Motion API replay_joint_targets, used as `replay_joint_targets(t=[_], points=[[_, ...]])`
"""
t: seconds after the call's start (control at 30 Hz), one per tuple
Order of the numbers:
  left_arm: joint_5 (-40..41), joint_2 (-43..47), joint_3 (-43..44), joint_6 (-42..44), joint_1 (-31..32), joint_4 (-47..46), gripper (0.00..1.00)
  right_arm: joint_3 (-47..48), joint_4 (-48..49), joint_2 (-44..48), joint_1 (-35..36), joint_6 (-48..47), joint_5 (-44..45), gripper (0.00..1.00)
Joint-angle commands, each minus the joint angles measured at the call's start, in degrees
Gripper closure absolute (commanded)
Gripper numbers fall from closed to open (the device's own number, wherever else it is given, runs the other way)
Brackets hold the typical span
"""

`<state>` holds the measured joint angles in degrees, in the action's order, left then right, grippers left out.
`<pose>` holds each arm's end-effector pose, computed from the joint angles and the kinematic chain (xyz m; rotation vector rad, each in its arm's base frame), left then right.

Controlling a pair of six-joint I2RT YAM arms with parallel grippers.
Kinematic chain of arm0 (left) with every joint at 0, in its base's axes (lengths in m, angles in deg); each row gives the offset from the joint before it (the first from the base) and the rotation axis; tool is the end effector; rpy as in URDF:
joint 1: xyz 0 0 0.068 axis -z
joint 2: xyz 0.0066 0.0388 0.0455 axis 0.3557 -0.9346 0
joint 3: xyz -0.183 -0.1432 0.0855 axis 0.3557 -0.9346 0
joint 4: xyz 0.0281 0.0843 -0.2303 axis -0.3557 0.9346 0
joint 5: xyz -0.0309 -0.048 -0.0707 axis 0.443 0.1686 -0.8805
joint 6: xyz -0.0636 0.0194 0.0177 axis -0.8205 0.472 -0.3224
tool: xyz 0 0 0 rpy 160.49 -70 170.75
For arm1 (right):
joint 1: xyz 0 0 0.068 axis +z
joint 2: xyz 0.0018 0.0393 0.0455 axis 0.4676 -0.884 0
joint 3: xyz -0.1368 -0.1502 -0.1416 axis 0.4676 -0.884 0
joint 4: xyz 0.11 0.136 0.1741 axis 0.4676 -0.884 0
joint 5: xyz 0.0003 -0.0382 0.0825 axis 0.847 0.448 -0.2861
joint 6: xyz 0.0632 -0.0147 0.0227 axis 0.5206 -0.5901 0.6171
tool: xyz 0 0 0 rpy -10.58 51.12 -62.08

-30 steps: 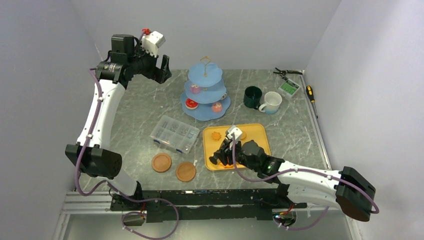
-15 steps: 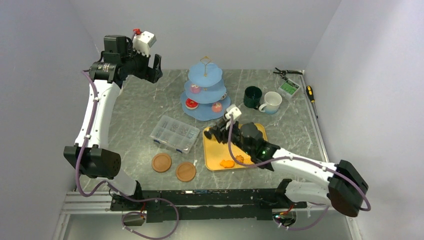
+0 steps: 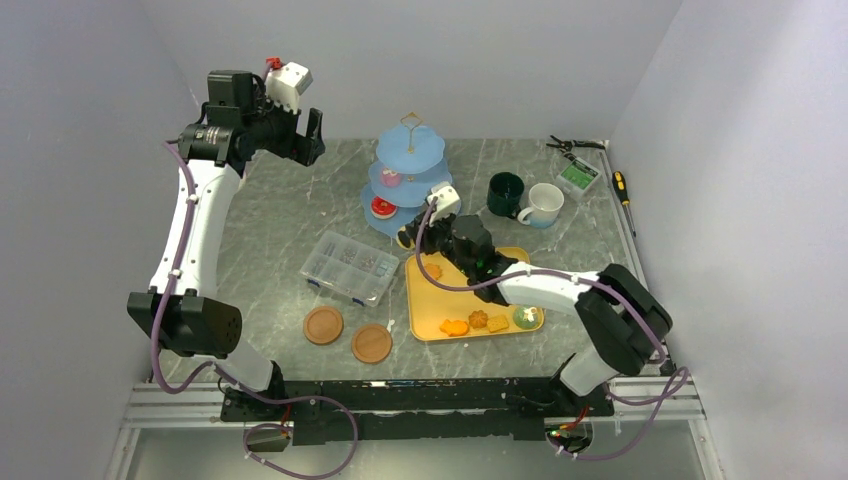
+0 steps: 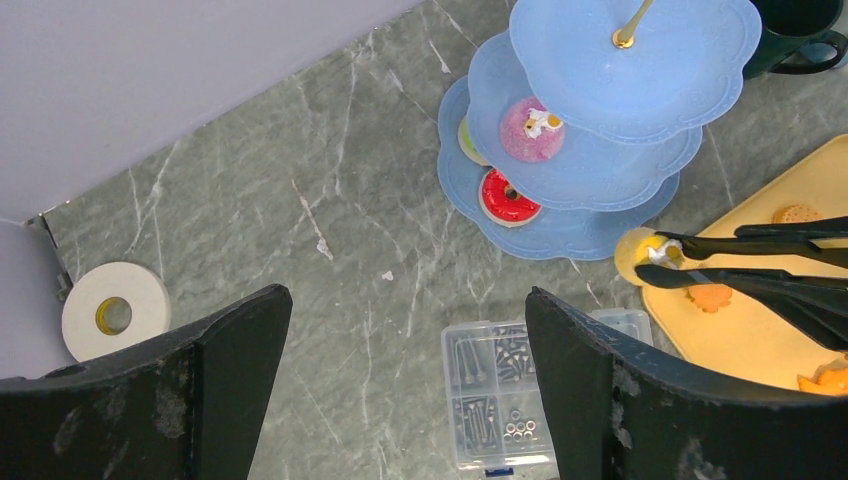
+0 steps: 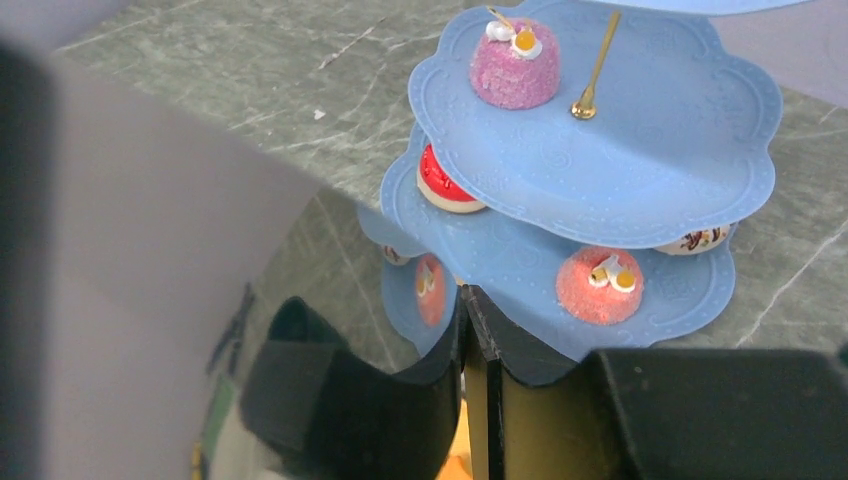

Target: Serve the afternoon tea

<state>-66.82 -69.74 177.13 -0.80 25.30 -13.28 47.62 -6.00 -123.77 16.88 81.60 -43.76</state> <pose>0.3321 -0.0447 0.4087 0.5312 2.0198 -0.2637 0.2484 0.2378 0.2169 -0.5271 1.6726 0.5403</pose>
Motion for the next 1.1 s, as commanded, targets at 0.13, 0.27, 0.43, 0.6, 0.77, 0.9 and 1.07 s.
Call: replay_joint_targets(t=[0.13, 0.27, 0.43, 0.6, 0.77, 0.9, 1.07], points=[[-1.9, 2.05, -0.01, -0.01, -0.34, -2.02, 0.07, 5.04, 15.94, -7.4, -0.11, -0.23, 7.72, 0.67], [-2.19, 2.07, -0.36, 0.0, -0.4, -2.13, 0.07, 6.85, 18.83, -11.92, -0.03, 0.53, 10.03, 0.67], [-2.45, 2.38, -1.01, 0.08, -0.43, -2.66, 0.07, 8.32, 21.85, -16.3, 0.31, 1.26, 12.1, 0.67], [-2.67, 2.32, -0.87, 0.17, -0.43, -2.52, 0.07, 8.51, 24.56, -19.13, 0.76, 1.71, 14.43, 0.67], [-3.49, 2.53, -1.18, 0.81, -0.49, -2.79, 0.07, 9.62, 24.86, -21.4, 0.84, 2.25, 14.81, 0.64], [-3.98, 2.47, -0.51, 1.07, -0.6, -2.61, 0.07, 10.54, 24.35, -23.18, 0.86, 3.13, 14.5, 0.58], [-4.99, 2.98, -1.08, 1.03, -0.56, -3.1, 0.07, 10.83, 23.77, -23.36, 0.86, 2.97, 14.42, 0.44]])
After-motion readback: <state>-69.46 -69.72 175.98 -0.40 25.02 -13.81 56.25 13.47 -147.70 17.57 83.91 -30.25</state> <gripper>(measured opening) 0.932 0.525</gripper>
